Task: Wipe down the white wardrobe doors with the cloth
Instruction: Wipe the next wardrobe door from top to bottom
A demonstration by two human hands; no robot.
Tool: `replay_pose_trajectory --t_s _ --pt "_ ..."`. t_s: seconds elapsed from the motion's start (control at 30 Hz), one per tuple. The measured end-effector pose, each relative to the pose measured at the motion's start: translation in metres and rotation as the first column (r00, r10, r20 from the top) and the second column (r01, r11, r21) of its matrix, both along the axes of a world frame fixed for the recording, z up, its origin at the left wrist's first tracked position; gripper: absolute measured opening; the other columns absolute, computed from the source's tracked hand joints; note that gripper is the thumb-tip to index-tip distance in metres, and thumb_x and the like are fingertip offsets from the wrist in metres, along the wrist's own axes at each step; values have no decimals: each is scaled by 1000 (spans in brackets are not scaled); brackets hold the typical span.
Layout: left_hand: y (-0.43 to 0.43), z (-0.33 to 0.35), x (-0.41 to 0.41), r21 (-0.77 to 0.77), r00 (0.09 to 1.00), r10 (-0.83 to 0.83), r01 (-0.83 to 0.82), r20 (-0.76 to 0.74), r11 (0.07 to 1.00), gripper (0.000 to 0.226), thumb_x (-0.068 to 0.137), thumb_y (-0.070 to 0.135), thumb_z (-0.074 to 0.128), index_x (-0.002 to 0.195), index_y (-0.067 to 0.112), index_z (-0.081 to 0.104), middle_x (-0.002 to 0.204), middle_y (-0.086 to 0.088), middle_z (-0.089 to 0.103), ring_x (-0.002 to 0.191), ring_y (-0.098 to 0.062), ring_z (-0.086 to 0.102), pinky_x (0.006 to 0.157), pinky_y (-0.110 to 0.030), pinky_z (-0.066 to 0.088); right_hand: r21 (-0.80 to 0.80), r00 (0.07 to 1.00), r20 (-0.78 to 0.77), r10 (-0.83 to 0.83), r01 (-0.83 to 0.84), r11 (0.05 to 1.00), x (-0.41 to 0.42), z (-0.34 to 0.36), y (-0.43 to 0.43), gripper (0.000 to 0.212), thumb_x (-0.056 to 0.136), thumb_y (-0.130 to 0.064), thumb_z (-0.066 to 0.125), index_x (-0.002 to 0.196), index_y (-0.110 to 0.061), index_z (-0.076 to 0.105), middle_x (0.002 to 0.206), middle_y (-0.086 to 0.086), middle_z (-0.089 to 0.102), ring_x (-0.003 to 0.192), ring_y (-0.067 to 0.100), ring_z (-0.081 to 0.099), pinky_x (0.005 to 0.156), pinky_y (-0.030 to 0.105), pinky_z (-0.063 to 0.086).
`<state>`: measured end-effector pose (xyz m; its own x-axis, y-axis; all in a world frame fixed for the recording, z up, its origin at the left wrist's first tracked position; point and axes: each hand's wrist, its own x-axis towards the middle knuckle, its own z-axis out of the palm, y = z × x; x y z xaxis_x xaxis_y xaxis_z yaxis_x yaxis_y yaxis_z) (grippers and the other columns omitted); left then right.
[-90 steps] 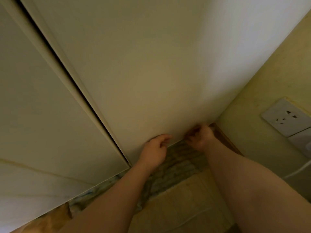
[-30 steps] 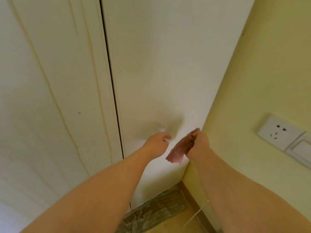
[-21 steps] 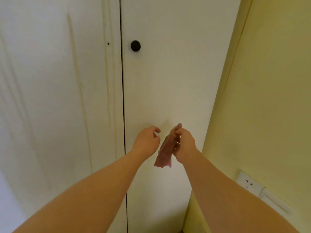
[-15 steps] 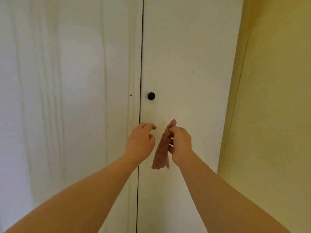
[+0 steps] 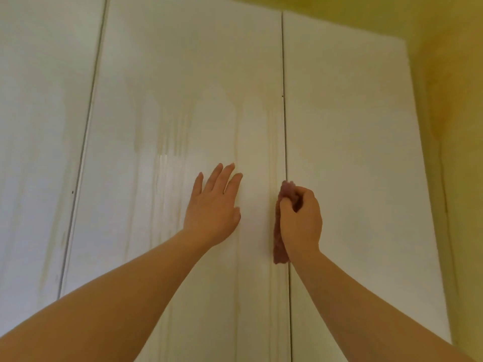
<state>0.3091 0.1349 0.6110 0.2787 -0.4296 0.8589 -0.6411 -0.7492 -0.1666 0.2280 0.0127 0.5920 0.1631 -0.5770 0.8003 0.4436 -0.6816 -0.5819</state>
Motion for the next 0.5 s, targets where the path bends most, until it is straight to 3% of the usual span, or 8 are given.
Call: replay_pose_trajectory --t_s 0.03,0.1,0.2,0.33,0.4,0.47,0.5 --pt "1 10 3 -36 1000 -11 12 25 999 65 99 33 34 152 20 -2 159 1 -12 145 -18 -16 115 -40 -11 -59 1000 5 8 -8 998 4 8 -1 9 93 -42 45 94 -35 51 87 -10 61 80 7 60 74 25 49" --pt "-3 32 13 -59 995 -16 22 96 998 64 100 34 31 151 19 -3 159 1 -13 145 -18 -16 115 -40 -12 -207 1000 6 -29 30 978 17 30 -4 12 92 -29 49 102 -32 54 89 -18 57 84 -3 56 79 19 47" --pt "-14 57 23 -48 992 -10 16 122 999 63 101 40 25 151 17 -7 159 -2 -14 145 -19 -15 114 -42 -13 -366 986 -20 -163 145 919 29 53 -8 44 85 -13 53 128 -19 48 110 -22 49 101 -4 48 96 23 41" --pt "-29 71 44 -131 991 66 -51 115 990 64 101 46 14 150 13 -11 159 -12 -5 147 -25 -6 114 -45 -14 -518 911 -79 -405 309 798 55 71 -20 62 87 -25 47 145 -25 25 139 -8 43 126 13 42 104 40 37" --pt "-33 71 47 -98 983 123 -110 140 989 65 100 47 9 150 11 -12 158 -17 -3 146 -29 -4 112 -46 -17 -598 834 -129 -537 366 713 68 78 -29 60 92 -30 40 147 -26 16 149 -5 30 135 15 30 110 40 28" --pt "-34 71 50 -102 970 109 -88 216 991 63 100 43 8 151 6 1 155 -23 12 145 -32 11 113 -47 -14 -644 776 -133 -617 405 648 74 87 -35 59 96 -32 34 149 -25 9 155 -5 14 141 14 14 115 34 14" --pt "-32 74 53 -145 959 88 -51 269 988 62 99 40 12 149 3 20 147 -26 33 139 -33 31 115 -48 -6 -654 769 -125 -627 411 634 78 95 -37 58 97 -32 32 149 -24 6 156 -5 9 142 13 9 115 33 9"
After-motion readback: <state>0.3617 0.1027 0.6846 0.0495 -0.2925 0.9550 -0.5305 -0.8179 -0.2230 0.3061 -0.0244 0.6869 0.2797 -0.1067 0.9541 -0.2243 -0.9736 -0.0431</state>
